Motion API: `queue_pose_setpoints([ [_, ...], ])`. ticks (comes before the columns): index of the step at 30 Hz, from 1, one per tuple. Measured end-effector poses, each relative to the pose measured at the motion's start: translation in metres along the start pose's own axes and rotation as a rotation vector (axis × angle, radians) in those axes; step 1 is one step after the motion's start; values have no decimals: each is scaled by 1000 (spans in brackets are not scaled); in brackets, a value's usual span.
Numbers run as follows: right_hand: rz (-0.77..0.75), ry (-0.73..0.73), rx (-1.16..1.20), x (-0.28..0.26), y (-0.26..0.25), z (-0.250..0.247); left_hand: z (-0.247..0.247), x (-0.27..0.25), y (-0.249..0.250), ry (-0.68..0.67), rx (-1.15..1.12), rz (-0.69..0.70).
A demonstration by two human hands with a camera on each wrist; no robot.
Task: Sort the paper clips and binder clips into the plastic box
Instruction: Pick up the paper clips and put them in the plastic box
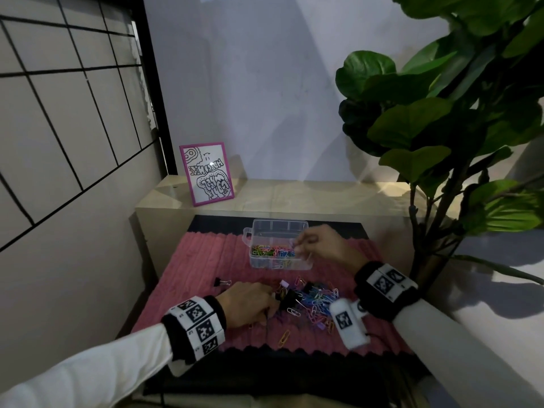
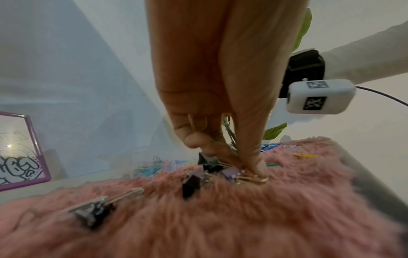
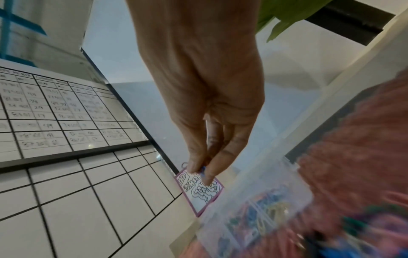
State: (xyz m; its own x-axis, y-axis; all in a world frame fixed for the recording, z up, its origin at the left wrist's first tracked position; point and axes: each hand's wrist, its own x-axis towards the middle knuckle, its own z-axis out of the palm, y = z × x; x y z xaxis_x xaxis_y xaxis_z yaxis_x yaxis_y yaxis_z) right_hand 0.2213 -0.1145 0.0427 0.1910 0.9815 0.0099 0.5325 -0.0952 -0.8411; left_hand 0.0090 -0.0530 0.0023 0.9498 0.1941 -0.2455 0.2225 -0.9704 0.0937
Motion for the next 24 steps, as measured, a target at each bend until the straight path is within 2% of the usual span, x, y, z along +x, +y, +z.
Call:
queue_pose_setpoints([
  [3, 39, 94, -62, 33, -9, 6, 0, -2, -2, 26, -10, 13],
  [7, 80, 88, -274, 56, -17, 22, -4, -8, -16, 120, -169, -52],
  [10, 7, 45, -511, 45, -22, 27, -8, -12, -33, 181, -485, -87],
  [13, -81, -36, -643, 7, -25, 25, -17, -14, -52, 211, -610, -160],
  [16, -75, -155, -747, -36, -8, 21, -26, -9, -59, 215, -565, -153],
  [19, -22, -236, -821, -60, 14, 25, -32, 7, -45, 204, -533, -79],
  [24, -2, -194, -850, -69, 30, 46, -30, 48, -22, 2, -413, -45],
])
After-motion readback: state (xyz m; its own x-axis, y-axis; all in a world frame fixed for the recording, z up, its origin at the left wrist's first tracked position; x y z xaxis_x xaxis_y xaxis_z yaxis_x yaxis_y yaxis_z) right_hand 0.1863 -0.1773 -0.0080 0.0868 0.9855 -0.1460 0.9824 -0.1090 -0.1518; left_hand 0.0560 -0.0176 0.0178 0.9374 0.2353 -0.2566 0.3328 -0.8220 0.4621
